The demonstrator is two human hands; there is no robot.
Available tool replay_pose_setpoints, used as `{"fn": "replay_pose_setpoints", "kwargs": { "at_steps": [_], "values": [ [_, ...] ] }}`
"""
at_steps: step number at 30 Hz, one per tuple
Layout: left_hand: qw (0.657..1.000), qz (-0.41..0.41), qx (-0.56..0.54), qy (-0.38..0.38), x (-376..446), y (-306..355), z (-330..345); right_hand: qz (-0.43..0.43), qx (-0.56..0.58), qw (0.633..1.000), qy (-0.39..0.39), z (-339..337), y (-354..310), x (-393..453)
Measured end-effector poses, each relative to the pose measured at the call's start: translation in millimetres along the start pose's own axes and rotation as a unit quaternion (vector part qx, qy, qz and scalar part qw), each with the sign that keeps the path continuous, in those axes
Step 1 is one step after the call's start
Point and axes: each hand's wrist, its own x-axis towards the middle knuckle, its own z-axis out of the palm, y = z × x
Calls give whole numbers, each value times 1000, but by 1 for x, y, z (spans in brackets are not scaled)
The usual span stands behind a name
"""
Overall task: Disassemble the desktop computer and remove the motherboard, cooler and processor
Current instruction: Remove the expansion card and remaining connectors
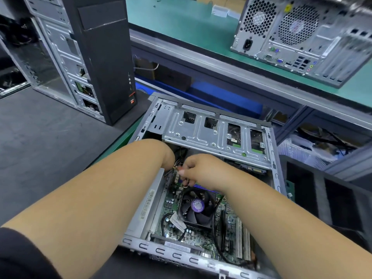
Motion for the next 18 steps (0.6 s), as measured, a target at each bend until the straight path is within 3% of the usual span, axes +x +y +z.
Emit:
{"fn": "replay_pose_setpoints", "kwargs": {
  "at_steps": [6,9,12,18],
  "values": [
    [991,11,-77,108,-23,-2,-1,19,9,997,79,2,39,-29],
    [982,25,-121,146,-36,0,1,41,-60,988,133,5,55,-41],
    [974,36,-139,175,-54,10,3,96,-187,975,75,6,64,-46],
    [957,31,-137,252,-75,25,29,132,-191,972,31,4,59,-44]
  ]
}}
